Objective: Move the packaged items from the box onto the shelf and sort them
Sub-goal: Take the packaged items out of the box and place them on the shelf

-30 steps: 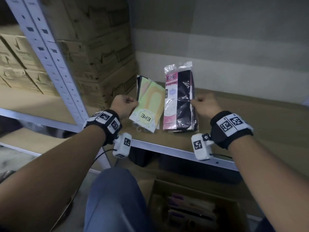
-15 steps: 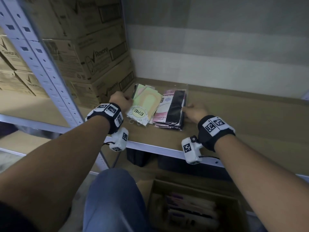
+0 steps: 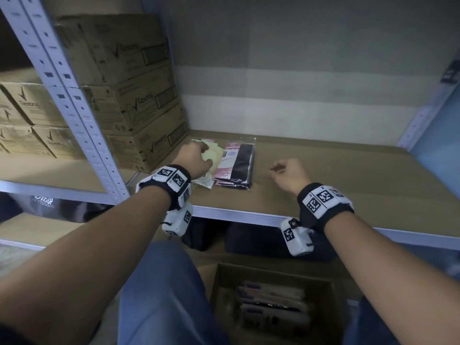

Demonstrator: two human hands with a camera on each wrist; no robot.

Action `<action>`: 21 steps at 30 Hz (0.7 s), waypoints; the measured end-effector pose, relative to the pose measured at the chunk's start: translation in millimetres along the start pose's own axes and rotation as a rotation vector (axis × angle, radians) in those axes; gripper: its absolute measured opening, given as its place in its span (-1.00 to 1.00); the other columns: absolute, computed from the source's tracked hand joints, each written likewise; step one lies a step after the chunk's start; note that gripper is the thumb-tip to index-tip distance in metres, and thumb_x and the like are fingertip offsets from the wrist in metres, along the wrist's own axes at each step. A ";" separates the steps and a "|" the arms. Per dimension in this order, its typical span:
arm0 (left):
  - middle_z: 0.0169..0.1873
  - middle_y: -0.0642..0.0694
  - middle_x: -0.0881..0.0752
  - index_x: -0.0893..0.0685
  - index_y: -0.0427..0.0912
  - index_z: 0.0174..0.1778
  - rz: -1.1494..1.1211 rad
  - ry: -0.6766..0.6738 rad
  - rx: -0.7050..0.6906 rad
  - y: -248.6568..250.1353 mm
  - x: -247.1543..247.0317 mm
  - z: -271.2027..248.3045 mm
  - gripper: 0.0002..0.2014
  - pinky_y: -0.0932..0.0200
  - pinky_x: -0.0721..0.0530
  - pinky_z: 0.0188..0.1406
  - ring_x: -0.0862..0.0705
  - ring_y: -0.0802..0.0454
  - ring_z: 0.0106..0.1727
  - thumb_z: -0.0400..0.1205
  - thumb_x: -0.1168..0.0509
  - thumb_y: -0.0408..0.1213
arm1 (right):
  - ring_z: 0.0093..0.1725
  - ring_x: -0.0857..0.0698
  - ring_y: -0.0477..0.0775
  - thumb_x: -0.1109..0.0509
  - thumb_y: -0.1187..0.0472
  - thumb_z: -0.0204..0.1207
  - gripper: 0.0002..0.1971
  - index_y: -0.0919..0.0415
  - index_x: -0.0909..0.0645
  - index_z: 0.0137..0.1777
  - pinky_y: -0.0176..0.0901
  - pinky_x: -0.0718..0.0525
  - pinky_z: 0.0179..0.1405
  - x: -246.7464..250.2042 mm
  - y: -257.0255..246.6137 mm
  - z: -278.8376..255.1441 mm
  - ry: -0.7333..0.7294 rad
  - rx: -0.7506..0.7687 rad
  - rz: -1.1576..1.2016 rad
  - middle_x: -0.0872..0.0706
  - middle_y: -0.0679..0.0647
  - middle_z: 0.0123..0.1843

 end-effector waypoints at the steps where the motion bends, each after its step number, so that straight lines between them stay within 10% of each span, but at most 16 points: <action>1: 0.27 -0.20 -0.68 -0.60 -0.28 0.36 -0.004 0.004 -0.045 10.5 -1.7 -7.7 -0.55 0.14 -0.56 0.27 -0.64 -0.11 0.28 0.54 -0.36 -0.25 | -0.05 -0.61 0.04 -0.37 0.34 0.53 -0.83 0.31 -0.68 0.10 -0.10 -0.59 0.13 4.1 2.9 -7.0 0.005 0.009 -0.012 -0.68 0.11 -0.06; 11: 0.05 -0.15 -0.69 -0.73 -0.22 0.08 -0.125 -0.100 -0.324 90.0 -64.4 -85.1 -0.75 0.26 -0.55 0.03 -0.67 -0.04 0.06 0.49 -0.39 -0.33 | -0.14 -0.70 0.08 -0.30 0.40 0.52 -0.82 0.18 -0.72 -0.07 -0.09 -0.65 0.01 14.7 58.9 -73.3 -0.026 0.120 -0.045 -0.78 0.18 -0.09; 21: 0.05 -0.15 -0.72 -0.70 -0.23 0.13 -0.089 -0.421 -0.191 68.6 -172.2 -140.2 -0.74 0.29 -0.53 -0.04 -0.69 -0.06 0.09 0.54 -0.39 -0.26 | -0.09 -0.69 -0.04 -0.39 0.31 0.52 -0.85 0.21 -0.75 0.03 -0.24 -0.64 0.01 -11.1 142.9 -113.9 -0.130 0.039 -0.198 -0.75 0.03 -0.10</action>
Point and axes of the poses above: each hand's wrist, its own z-axis towards the middle knuckle, its own x-axis out of the back of the hand, y = z × x, the point moved 3 cm from there along z, towards the middle knuckle
